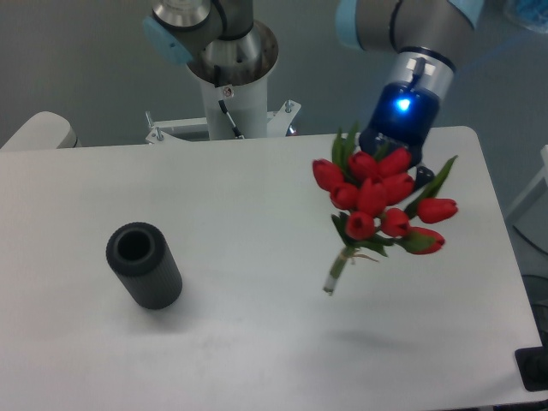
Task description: Pick up the flowers from the vase
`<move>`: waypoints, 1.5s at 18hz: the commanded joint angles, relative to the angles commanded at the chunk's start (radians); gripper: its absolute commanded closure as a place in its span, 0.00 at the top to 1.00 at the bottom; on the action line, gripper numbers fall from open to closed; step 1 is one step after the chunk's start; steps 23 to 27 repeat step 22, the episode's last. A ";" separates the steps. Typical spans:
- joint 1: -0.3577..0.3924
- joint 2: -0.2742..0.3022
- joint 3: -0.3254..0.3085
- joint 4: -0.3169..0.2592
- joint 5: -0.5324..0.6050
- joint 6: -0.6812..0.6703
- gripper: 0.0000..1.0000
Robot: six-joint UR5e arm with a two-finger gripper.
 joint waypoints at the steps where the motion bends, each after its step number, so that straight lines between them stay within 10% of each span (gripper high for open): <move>1: 0.000 -0.005 0.002 0.000 0.002 0.000 0.22; 27: -0.006 -0.011 -0.015 0.000 0.046 0.058 0.23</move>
